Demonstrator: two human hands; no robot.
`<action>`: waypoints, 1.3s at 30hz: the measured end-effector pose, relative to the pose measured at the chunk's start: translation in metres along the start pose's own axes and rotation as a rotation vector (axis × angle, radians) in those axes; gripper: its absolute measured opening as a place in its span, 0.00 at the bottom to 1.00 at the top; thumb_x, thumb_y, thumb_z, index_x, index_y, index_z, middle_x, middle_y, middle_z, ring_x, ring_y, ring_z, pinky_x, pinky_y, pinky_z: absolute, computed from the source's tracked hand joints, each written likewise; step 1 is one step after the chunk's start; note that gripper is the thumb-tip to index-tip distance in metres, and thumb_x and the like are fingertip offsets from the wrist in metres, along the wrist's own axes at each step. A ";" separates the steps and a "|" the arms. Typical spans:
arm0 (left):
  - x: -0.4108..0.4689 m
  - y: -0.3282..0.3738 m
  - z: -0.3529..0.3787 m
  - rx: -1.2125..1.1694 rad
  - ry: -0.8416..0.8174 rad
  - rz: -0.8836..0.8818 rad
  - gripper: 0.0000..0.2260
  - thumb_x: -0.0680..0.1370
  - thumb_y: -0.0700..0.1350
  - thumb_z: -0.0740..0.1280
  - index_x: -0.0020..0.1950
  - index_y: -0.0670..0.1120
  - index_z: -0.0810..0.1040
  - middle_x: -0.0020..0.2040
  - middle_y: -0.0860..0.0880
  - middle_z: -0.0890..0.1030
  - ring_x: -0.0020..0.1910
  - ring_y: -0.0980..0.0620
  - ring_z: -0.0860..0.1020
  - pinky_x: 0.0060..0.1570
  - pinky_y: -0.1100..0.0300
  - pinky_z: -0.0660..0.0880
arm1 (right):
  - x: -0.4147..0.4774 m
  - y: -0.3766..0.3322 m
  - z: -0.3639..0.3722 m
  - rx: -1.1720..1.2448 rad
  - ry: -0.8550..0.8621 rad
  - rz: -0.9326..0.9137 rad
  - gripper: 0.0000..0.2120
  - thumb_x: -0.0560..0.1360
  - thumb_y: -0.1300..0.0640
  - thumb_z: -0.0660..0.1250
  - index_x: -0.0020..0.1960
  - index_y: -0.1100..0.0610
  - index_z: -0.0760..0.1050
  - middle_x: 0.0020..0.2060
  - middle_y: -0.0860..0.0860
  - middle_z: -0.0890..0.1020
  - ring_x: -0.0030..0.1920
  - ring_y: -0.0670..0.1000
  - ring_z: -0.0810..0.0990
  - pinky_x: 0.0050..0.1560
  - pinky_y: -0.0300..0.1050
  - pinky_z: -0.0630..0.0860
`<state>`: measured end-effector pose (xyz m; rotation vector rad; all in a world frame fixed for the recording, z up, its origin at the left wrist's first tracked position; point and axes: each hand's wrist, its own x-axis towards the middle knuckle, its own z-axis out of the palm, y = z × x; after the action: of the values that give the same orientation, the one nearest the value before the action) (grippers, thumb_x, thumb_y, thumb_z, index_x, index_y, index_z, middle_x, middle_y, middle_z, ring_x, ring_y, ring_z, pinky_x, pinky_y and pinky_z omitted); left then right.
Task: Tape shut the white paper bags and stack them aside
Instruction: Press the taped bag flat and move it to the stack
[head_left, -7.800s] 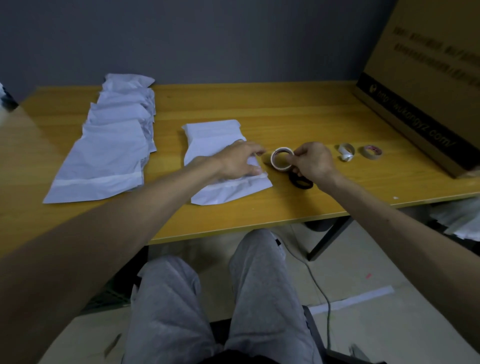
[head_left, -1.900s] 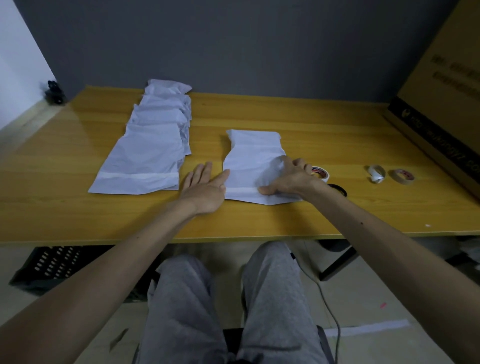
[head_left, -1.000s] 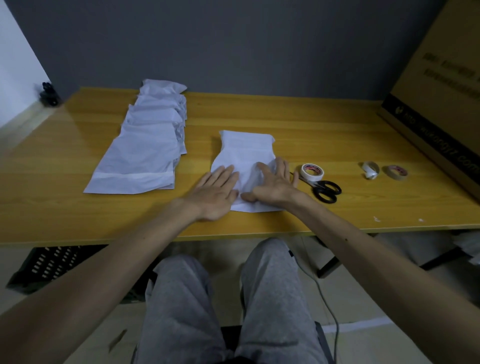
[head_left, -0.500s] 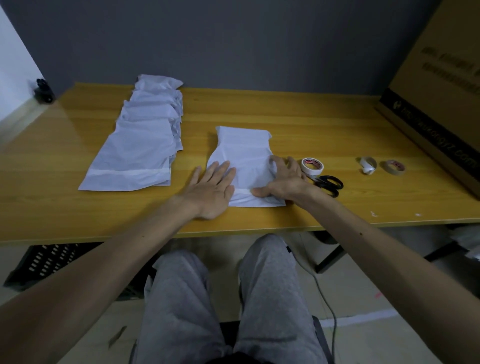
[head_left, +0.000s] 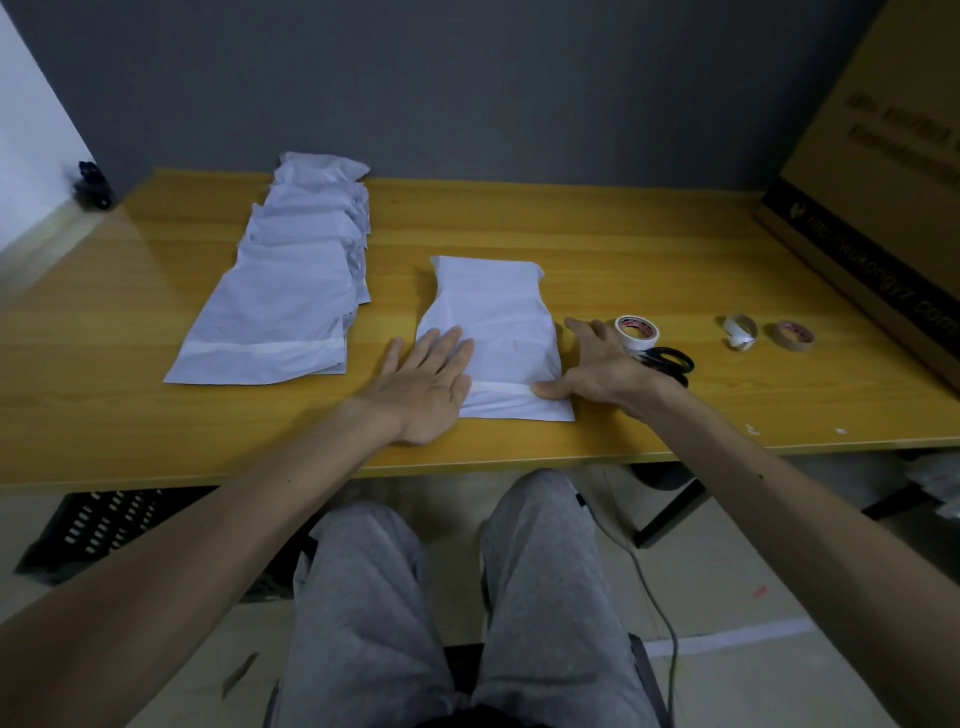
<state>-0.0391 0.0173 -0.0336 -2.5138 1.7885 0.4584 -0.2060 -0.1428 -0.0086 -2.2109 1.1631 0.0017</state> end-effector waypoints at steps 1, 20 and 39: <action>0.000 0.000 0.000 0.000 0.001 0.000 0.23 0.83 0.54 0.38 0.78 0.54 0.36 0.77 0.56 0.34 0.76 0.55 0.34 0.74 0.47 0.34 | -0.001 0.002 -0.001 0.002 0.007 0.003 0.51 0.66 0.45 0.77 0.78 0.48 0.48 0.77 0.51 0.45 0.77 0.56 0.45 0.75 0.57 0.51; -0.010 -0.008 -0.033 0.040 -0.105 -0.091 0.26 0.82 0.58 0.54 0.79 0.54 0.51 0.79 0.52 0.41 0.77 0.48 0.38 0.71 0.39 0.36 | -0.005 -0.013 0.016 -0.117 -0.050 -0.056 0.48 0.68 0.48 0.74 0.78 0.48 0.47 0.78 0.52 0.40 0.76 0.55 0.35 0.73 0.59 0.38; 0.005 0.037 0.003 -0.027 -0.015 0.055 0.24 0.83 0.58 0.41 0.78 0.60 0.39 0.77 0.57 0.34 0.76 0.55 0.33 0.74 0.48 0.34 | -0.008 0.000 0.007 -0.107 -0.092 -0.068 0.50 0.69 0.43 0.73 0.78 0.52 0.44 0.78 0.48 0.41 0.77 0.52 0.39 0.76 0.52 0.42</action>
<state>-0.0724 0.0002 -0.0321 -2.4765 1.8630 0.5052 -0.2093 -0.1331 -0.0120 -2.3172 1.0592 0.1390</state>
